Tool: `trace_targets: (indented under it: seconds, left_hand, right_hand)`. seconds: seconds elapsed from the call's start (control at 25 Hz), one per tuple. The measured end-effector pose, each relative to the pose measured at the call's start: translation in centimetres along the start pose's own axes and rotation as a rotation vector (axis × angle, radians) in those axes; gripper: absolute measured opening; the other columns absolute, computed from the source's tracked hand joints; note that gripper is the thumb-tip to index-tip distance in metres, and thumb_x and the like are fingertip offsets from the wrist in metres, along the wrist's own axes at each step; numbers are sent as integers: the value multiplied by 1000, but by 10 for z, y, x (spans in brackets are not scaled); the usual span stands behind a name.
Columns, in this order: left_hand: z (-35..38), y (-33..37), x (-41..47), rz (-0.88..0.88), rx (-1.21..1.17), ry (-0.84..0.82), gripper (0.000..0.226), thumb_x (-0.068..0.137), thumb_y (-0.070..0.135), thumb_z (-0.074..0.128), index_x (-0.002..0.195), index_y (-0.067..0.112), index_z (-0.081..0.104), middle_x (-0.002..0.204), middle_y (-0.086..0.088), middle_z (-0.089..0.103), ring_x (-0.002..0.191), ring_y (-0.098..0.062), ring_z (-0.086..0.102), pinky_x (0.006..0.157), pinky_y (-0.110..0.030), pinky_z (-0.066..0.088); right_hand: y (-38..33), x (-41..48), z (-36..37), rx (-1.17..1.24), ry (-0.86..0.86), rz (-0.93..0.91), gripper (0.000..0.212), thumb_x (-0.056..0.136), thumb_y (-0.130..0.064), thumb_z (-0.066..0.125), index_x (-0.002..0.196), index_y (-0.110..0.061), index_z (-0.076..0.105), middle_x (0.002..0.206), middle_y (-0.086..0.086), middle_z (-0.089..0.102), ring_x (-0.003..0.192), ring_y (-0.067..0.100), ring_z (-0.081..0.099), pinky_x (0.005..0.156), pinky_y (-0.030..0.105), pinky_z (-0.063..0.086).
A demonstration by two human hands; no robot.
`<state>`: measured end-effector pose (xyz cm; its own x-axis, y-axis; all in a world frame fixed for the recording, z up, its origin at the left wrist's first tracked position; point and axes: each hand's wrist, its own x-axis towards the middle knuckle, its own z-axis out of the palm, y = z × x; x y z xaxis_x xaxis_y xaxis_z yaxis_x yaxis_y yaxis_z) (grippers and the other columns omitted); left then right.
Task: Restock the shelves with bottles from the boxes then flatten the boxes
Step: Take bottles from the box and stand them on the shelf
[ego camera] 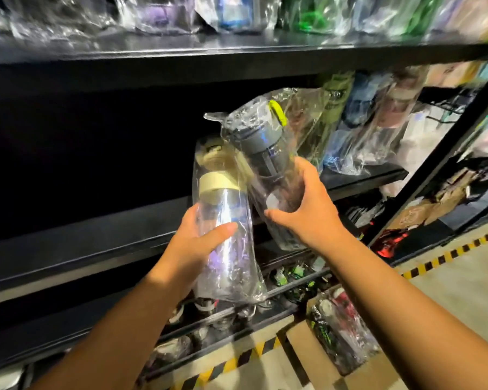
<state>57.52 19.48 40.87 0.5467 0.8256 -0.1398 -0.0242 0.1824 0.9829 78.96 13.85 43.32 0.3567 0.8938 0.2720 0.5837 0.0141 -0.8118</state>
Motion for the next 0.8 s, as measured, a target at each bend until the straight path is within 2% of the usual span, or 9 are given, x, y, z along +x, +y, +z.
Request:
trace_targets:
  seconds: [0.12,0.24,0.32,0.4,0.48,0.6,0.68,0.72,0.8]
  left_hand:
    - [3,5,19,35,4,76,72,67,37,80,133,27,53,123,-5,68,104,-29,71,88,-55,58]
    - [8,6,35,76,-26,130,65,66,29,81,126,19,60,113,-13,71,97,-32,70,83,-54,56]
    - [13,6,44,51,-41,257,72,69,22,85,133,18,55,120,-13,70,106,-30,69,94,-56,54]
    - [16,2,51,43,18,352,77,76,21,85,143,21,46,130,-6,65,115,-24,65,95,-46,54]
    - [20,1,56,30,70,388,66,86,18,74,144,24,44,134,-1,62,114,-17,64,79,-28,53]
    - [25,-3,64,15,118,440,64,89,20,72,146,29,43,133,0,61,90,-9,62,58,-11,47]
    - [29,-3,65,-17,147,464,67,90,23,72,147,36,40,122,-1,65,69,-6,56,48,-12,44]
    - [30,-2,66,-39,149,482,66,90,25,72,145,40,39,108,-1,67,60,-5,53,46,-15,43]
    - [33,-2,69,-70,145,514,59,88,30,73,135,48,43,79,1,63,49,-4,50,46,-21,42]
  right_hand:
    - [18,33,9,35,42,-54,87,72,-24,87,134,-45,29,135,-10,47,126,14,47,102,28,41]
    - [31,66,22,179,63,-10,88,75,-23,86,140,-30,26,141,2,46,128,18,50,107,31,41]
    - [38,85,28,180,83,13,88,76,-29,84,142,-20,26,139,4,48,125,19,50,106,33,41]
    - [50,97,32,190,107,6,72,76,-34,84,126,-20,35,115,-10,54,106,10,55,95,30,46]
    - [57,104,35,170,119,3,63,75,-38,84,115,-22,38,105,-16,52,97,3,56,88,25,46]
    - [73,103,46,111,121,15,82,69,-51,83,129,-15,39,126,4,49,120,24,49,102,41,44]
    - [82,96,52,-17,116,39,98,69,-45,84,143,-7,32,143,13,35,133,33,34,111,45,33]
    - [85,94,53,-37,103,50,95,69,-41,84,141,-6,34,142,15,35,133,33,33,110,45,34]
    - [92,96,49,-61,79,40,69,68,-41,83,119,-10,47,121,10,49,116,31,45,95,41,43]
